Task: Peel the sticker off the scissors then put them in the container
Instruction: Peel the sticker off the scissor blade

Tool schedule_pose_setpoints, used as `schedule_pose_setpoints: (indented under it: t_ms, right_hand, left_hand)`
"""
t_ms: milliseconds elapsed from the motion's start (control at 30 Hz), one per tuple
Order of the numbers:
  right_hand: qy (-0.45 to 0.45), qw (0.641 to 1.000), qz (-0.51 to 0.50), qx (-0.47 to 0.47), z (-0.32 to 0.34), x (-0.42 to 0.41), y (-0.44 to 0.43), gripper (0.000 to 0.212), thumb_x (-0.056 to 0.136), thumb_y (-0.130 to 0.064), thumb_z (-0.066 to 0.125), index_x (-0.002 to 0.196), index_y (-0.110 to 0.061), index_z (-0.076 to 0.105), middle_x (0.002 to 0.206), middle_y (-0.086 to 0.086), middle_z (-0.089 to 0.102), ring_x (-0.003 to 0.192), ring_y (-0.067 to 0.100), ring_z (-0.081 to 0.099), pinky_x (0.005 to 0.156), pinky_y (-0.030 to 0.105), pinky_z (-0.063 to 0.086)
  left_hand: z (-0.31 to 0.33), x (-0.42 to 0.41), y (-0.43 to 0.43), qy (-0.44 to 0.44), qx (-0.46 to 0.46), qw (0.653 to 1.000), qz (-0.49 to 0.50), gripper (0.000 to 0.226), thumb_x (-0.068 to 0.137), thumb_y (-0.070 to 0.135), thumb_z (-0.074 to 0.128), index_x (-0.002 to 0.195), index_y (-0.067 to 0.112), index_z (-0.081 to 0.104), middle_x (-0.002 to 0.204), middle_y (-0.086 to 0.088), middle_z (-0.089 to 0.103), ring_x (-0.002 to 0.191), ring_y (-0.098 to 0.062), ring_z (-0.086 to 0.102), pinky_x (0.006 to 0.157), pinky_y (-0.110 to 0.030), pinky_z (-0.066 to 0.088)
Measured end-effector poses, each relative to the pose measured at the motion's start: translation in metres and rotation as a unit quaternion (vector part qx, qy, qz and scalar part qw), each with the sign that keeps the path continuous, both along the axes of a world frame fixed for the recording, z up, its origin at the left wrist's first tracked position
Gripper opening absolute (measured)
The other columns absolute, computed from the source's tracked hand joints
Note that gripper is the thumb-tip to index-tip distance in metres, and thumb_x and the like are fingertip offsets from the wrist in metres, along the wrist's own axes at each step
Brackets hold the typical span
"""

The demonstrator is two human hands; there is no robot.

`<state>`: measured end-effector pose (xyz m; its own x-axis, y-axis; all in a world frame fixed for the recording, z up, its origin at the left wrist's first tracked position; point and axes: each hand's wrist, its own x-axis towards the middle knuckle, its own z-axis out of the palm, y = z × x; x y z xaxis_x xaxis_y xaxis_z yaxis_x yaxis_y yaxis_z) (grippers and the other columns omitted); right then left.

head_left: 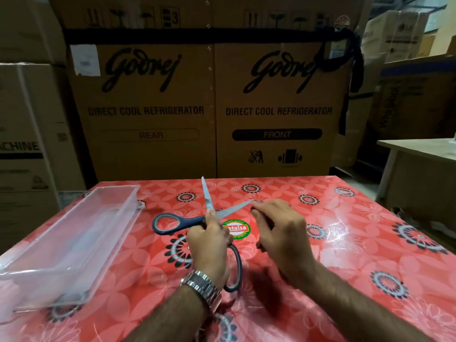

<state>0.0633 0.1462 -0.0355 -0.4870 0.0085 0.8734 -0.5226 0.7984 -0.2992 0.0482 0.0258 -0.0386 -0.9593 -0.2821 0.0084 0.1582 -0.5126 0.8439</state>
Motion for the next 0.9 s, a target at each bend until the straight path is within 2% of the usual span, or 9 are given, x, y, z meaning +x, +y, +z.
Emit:
schedule_pose_setpoints:
  t_ms: [100,133,233,367,500,600,733,833,900]
  right_hand:
    - [0.002,0.994,0.069,0.089,-0.004,0.007,-0.023,0.019,0.088,-0.009,0.055,0.091,0.000,0.072,0.080,0.012,0.064,0.071,0.025,0.061,0.067,0.031,0.048]
    - [-0.001,0.992,0.071,0.100,-0.006,0.005,-0.022,0.020,0.087,-0.009,0.054,0.090,-0.001,0.072,0.080,0.011,0.063,0.070,0.025,0.061,0.065,0.031,0.047]
    - [-0.012,0.996,0.041,0.074,-0.005,-0.005,-0.009,0.014,0.084,0.000,0.059,0.089,-0.003,0.071,0.078,0.009,0.060,0.067,0.024,0.059,0.061,0.035,0.048]
    - [-0.028,0.991,0.078,0.108,-0.004,0.002,-0.015,0.021,0.089,-0.010,0.052,0.088,-0.002,0.072,0.078,0.009,0.060,0.067,0.024,0.057,0.062,0.033,0.047]
    - [-0.027,0.994,0.046,0.098,-0.003,-0.002,-0.009,0.017,0.082,0.001,0.061,0.091,-0.005,0.073,0.076,0.007,0.059,0.064,0.022,0.057,0.056,0.037,0.049]
    - [-0.031,0.990,0.065,0.122,-0.004,0.002,-0.015,0.017,0.085,-0.005,0.055,0.088,-0.005,0.072,0.078,0.006,0.059,0.066,0.024,0.057,0.061,0.035,0.048]
    - [-0.035,0.992,0.037,0.115,-0.003,-0.002,-0.011,0.017,0.080,0.001,0.060,0.089,-0.007,0.073,0.077,0.006,0.061,0.064,0.025,0.059,0.058,0.038,0.049]
    - [-0.046,0.987,0.073,0.137,-0.003,0.004,-0.016,0.021,0.086,-0.009,0.051,0.088,-0.006,0.072,0.079,0.007,0.062,0.066,0.025,0.059,0.060,0.035,0.048]
    - [-0.051,0.987,0.072,0.134,-0.003,0.001,-0.014,0.020,0.085,-0.007,0.053,0.088,-0.007,0.073,0.079,0.007,0.063,0.066,0.026,0.060,0.060,0.037,0.050]
  left_hand:
    - [-0.006,0.002,0.008,-0.006,-0.045,0.999,0.007,0.034,0.097,0.020,0.052,0.070,-0.001,0.056,0.050,-0.001,0.048,0.041,-0.011,0.046,0.043,-0.023,0.039]
    - [-0.007,0.003,0.010,-0.006,-0.044,0.999,0.001,0.035,0.097,0.021,0.052,0.071,-0.001,0.058,0.048,0.000,0.049,0.041,-0.011,0.046,0.042,-0.022,0.039]
    - [-0.002,0.007,0.012,0.005,-0.026,0.999,-0.023,0.032,0.099,0.018,0.048,0.069,0.005,0.050,0.041,0.008,0.034,0.032,-0.005,0.030,0.034,-0.018,0.026]
    - [-0.003,0.008,0.012,0.001,-0.071,0.997,-0.007,0.035,0.097,0.022,0.052,0.066,0.005,0.054,0.048,0.000,0.045,0.040,-0.011,0.041,0.041,-0.023,0.034]
    - [0.000,0.012,0.010,0.004,-0.044,0.999,-0.028,0.038,0.099,0.018,0.048,0.062,0.009,0.047,0.040,0.008,0.034,0.033,-0.005,0.029,0.034,-0.019,0.026]
    - [-0.002,0.010,0.009,-0.002,-0.079,0.997,-0.012,0.039,0.097,0.022,0.052,0.061,0.007,0.051,0.044,0.003,0.040,0.038,-0.011,0.037,0.040,-0.023,0.032]
    - [-0.003,0.010,0.009,-0.015,-0.057,0.998,-0.027,0.038,0.098,0.020,0.051,0.061,0.010,0.044,0.041,0.005,0.034,0.033,-0.008,0.030,0.035,-0.020,0.027]
    - [-0.005,0.008,0.009,-0.016,-0.091,0.996,-0.014,0.038,0.096,0.023,0.054,0.061,0.007,0.049,0.045,0.002,0.039,0.040,-0.012,0.037,0.042,-0.024,0.033]
    - [-0.005,0.009,0.009,-0.017,-0.080,0.996,-0.025,0.037,0.097,0.021,0.052,0.062,0.008,0.048,0.041,0.006,0.036,0.036,-0.010,0.033,0.038,-0.021,0.030]
